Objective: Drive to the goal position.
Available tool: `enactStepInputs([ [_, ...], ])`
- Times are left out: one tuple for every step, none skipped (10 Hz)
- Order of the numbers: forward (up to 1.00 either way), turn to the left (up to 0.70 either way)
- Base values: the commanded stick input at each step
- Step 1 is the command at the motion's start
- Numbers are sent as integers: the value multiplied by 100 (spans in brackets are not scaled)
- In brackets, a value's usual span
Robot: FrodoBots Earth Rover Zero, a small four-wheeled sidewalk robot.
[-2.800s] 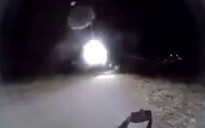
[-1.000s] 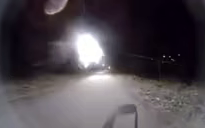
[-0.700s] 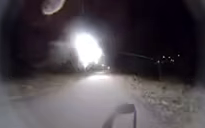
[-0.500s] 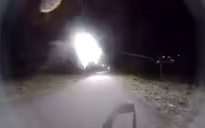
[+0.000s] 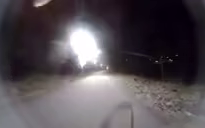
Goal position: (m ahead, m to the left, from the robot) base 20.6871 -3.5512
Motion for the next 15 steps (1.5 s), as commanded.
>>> enactStepInputs([
  [100,0],
  [100,0],
  [100,0],
  [100,0],
  [100,0],
  [100,0],
  [100,0],
  [100,0],
  [100,0],
  [100,0],
  [100,0],
  [100,0],
  [100,0],
  [100,0],
  [100,0],
])
